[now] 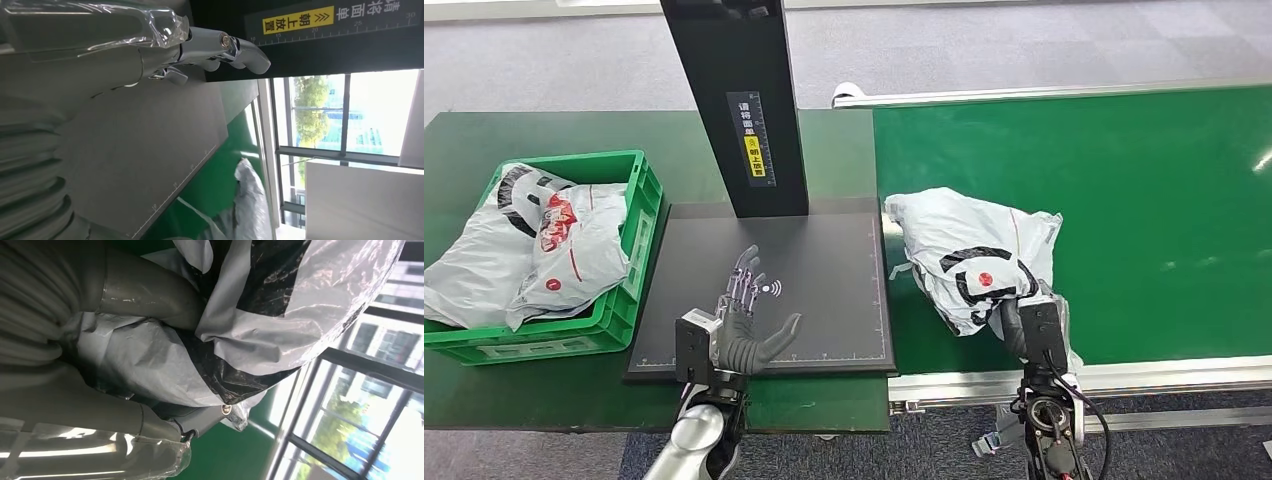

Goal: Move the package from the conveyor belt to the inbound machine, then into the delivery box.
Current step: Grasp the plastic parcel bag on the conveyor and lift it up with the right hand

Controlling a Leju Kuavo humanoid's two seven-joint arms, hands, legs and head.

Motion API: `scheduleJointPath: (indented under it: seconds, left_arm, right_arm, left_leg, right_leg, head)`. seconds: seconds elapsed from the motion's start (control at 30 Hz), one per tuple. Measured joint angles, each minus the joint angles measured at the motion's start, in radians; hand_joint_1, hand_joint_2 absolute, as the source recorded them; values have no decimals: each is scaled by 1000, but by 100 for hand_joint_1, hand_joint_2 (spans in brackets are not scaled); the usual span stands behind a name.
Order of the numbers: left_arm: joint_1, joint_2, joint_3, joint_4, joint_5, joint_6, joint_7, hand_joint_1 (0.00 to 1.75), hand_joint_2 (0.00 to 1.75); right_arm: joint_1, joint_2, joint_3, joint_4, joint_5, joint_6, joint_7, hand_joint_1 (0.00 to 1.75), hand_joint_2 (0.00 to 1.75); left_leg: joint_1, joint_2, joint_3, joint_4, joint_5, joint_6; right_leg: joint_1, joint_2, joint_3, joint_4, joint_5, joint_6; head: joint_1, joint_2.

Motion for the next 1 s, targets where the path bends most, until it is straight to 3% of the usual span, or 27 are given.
scheduleJointPath:
  seconds: [0.2, 0.37, 0.57, 0.8, 1.0]
  left_arm:
    - [29, 6, 19, -36, -33, 18, 2, 0, 175]
    - [59, 6, 50, -78, -67, 16, 1, 0, 175]
    - [67, 3, 78, -97, -77, 14, 1, 0, 175]
    - [67, 2, 94, -99, -78, 15, 0, 0, 175]
    - [57, 5, 135, -99, -76, 51, -13, 0, 175]
  right_arm:
    - [164, 1, 42, -330, 63, -122, 14, 175, 175]
    - [225, -7, 116, -528, 233, -95, 65, 175, 175]
    - [133, -26, 265, -510, 570, -92, 172, 175, 175]
    - [94, -46, 335, -483, 602, -97, 194, 175, 175]
    - [20, -59, 423, -396, 650, -20, 220, 175, 175]
  left_leg:
    - [0, -1, -1, 0, -1, -1]
    - [0, 2, -1, 0, -1, -1]
    - [0, 1, 1, 0, 0, -1]
    - [0, -1, 0, 0, 0, 0]
    - [0, 1, 0, 0, 0, 0]
  right_leg:
    - [0, -1, -1, 0, -1, 0]
    - [0, 0, -1, 0, -2, 0]
    - [0, 0, 1, 0, -1, -1]
    - [0, -2, 1, 0, -1, 0]
    - [0, -1, 0, 0, -1, -1]
  head:
    - [0, 0]
    - [0, 0]
    - [0, 0]
    - [0, 0]
    - [0, 0]
